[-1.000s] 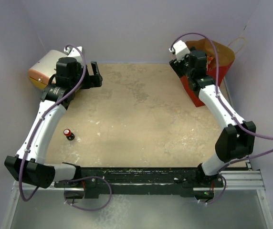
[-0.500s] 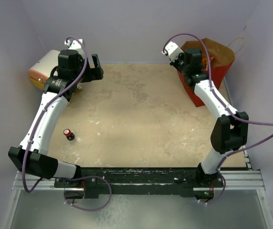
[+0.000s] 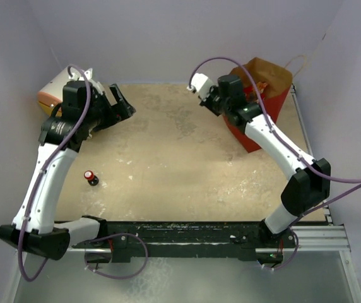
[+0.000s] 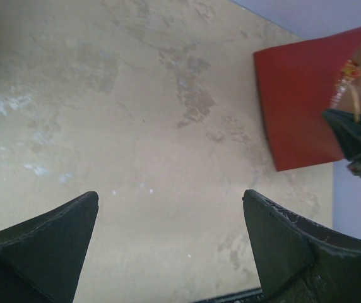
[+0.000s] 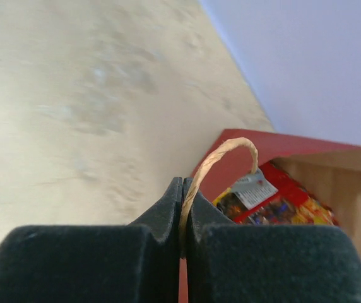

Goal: Take the snacks out of the paper bag
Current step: Move the paper bag to the center of the board, then adjust the paper bag at the center of the board.

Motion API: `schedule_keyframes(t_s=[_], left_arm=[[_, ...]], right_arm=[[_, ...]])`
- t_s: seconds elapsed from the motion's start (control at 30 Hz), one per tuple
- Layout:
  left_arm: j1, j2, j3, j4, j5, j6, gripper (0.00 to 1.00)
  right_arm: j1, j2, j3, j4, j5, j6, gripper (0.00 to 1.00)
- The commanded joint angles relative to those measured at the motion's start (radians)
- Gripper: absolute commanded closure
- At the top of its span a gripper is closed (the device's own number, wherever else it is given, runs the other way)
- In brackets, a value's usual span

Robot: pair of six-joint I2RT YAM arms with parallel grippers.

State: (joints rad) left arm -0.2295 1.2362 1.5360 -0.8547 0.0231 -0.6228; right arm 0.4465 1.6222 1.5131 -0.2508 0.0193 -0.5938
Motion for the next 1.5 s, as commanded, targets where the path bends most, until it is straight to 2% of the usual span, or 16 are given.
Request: schedule_keyframes(t_s=[0.0, 0.13, 0.27, 0.37, 0.43, 0.57, 0.63, 0.73, 0.87, 1.0, 1.13, 1.23, 1.47], left_arm=[[0.001, -0.128, -0.065, -0.059, 0.096, -0.139, 0.01], [0.001, -0.239, -0.107, -0.081, 0.08, -0.173, 0.01], [0.001, -0.34, -0.145, -0.123, 0.076, -0.204, 0.01], [0.001, -0.398, -0.163, -0.154, 0.076, -0.223, 0.01], [0.001, -0.427, -0.165, -0.158, 0.083, -0.225, 0.01], [0.002, -0.432, -0.145, -0.153, 0.109, -0.228, 0.01], [0.001, -0.432, -0.139, -0.147, 0.126, -0.23, 0.01], [0.002, -0.437, -0.144, -0.135, 0.149, -0.232, 0.01], [0.001, -0.436, -0.172, -0.08, 0.213, -0.231, 0.01], [0.001, -0.408, -0.209, -0.03, 0.291, -0.239, 0.01], [0.001, -0.349, -0.212, -0.062, 0.347, -0.229, 0.01], [0.002, -0.319, -0.221, -0.08, 0.411, -0.203, 0.01], [0.001, -0.282, -0.252, -0.057, 0.56, -0.17, 0.01]], right_arm=[[0.174, -0.092, 0.079, -0.111, -0.059, 0.135, 1.0], [0.341, -0.117, 0.072, -0.119, -0.077, 0.315, 1.0], [0.451, -0.142, 0.019, 0.0, -0.153, 0.559, 1.0], [0.505, -0.13, 0.018, 0.065, -0.198, 0.675, 1.0], [0.519, -0.126, 0.018, 0.107, -0.226, 0.731, 0.72], [0.52, -0.147, 0.035, 0.072, -0.166, 0.792, 0.57], [0.519, -0.182, 0.047, 0.027, -0.117, 0.798, 0.42], [0.518, -0.253, 0.06, -0.015, 0.044, 0.749, 0.25], [0.507, -0.371, -0.005, 0.029, 0.392, 0.664, 0.02], [0.439, -0.432, -0.039, 0.043, 0.534, 0.565, 0.0], [0.252, -0.398, 0.033, -0.094, 0.49, 0.642, 0.0], [0.14, -0.344, 0.101, -0.187, 0.4, 0.719, 0.0], [-0.094, -0.153, 0.266, -0.394, -0.003, 0.886, 0.02]])
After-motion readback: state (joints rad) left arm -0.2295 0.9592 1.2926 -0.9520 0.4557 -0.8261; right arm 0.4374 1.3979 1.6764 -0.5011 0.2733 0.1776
